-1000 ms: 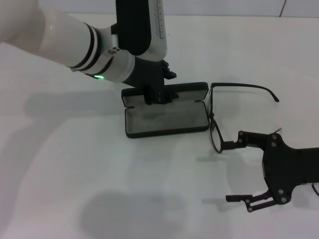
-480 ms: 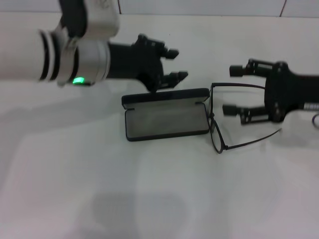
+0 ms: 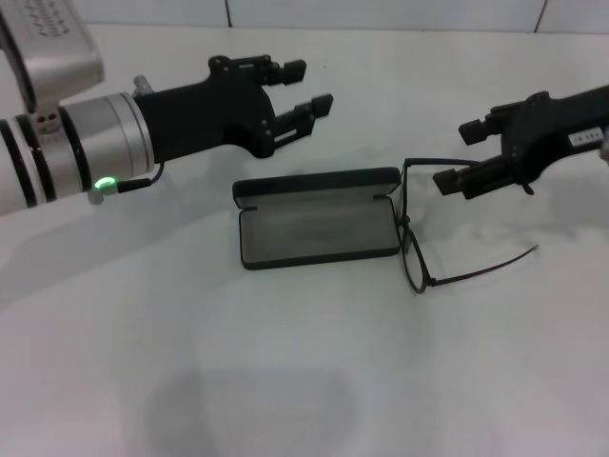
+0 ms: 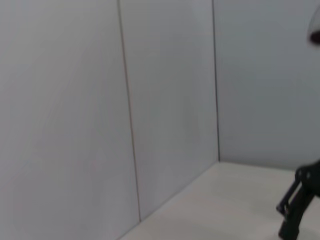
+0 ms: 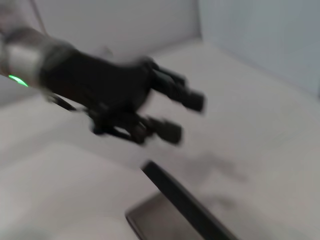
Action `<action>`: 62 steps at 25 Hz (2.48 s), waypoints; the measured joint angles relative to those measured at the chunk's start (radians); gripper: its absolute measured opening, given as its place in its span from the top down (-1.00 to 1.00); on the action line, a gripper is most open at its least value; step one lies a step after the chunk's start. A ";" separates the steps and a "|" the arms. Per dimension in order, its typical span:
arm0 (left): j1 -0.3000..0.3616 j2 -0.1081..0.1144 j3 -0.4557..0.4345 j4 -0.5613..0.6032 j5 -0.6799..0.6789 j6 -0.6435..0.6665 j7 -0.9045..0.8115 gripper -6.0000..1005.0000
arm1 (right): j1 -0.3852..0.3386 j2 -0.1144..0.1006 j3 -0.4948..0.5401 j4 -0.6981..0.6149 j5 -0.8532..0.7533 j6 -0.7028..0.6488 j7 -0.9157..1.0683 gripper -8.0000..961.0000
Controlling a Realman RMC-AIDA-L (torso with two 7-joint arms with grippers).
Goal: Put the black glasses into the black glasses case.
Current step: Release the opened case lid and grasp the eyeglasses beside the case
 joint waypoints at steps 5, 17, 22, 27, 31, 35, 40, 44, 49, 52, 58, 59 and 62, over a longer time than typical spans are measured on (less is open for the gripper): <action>-0.012 0.000 -0.001 -0.049 -0.020 0.001 0.044 0.03 | 0.055 0.014 -0.122 -0.034 -0.140 0.010 0.179 -0.79; -0.019 -0.004 0.006 -0.081 -0.019 -0.011 0.116 0.03 | 0.078 0.024 -0.303 0.017 -0.206 0.202 0.387 -0.78; -0.023 -0.004 0.002 -0.097 -0.021 -0.014 0.138 0.03 | 0.084 0.025 -0.338 0.060 -0.179 0.250 0.390 -0.77; -0.048 -0.003 0.000 -0.136 -0.027 -0.024 0.160 0.03 | 0.099 0.025 -0.376 0.125 -0.161 0.307 0.393 -0.76; -0.060 -0.003 -0.001 -0.151 -0.027 -0.025 0.163 0.03 | 0.127 0.025 -0.382 0.206 -0.160 0.343 0.393 -0.75; -0.061 -0.002 -0.002 -0.154 -0.022 -0.050 0.168 0.03 | 0.148 0.025 -0.383 0.259 -0.158 0.362 0.395 -0.73; -0.056 0.000 -0.003 -0.156 -0.021 -0.069 0.171 0.03 | 0.143 0.020 -0.377 0.265 -0.164 0.369 0.398 -0.61; -0.053 0.000 -0.003 -0.157 -0.021 -0.071 0.172 0.03 | 0.135 0.014 -0.374 0.264 -0.212 0.364 0.426 -0.23; -0.050 -0.002 -0.002 -0.158 -0.021 -0.072 0.173 0.03 | 0.130 0.011 -0.351 0.257 -0.327 0.334 0.499 -0.04; -0.049 -0.002 -0.002 -0.158 -0.021 -0.072 0.172 0.03 | 0.132 0.011 -0.350 0.252 -0.345 0.313 0.501 0.01; -0.054 -0.003 0.005 -0.158 -0.024 -0.072 0.168 0.03 | 0.127 0.014 -0.350 0.217 -0.369 0.291 0.502 0.06; -0.054 -0.003 0.005 -0.159 -0.024 -0.072 0.168 0.03 | 0.127 0.014 -0.350 0.216 -0.370 0.291 0.502 0.07; -0.052 -0.003 0.005 -0.159 -0.024 -0.071 0.168 0.03 | 0.123 0.014 -0.350 0.200 -0.370 0.283 0.502 0.13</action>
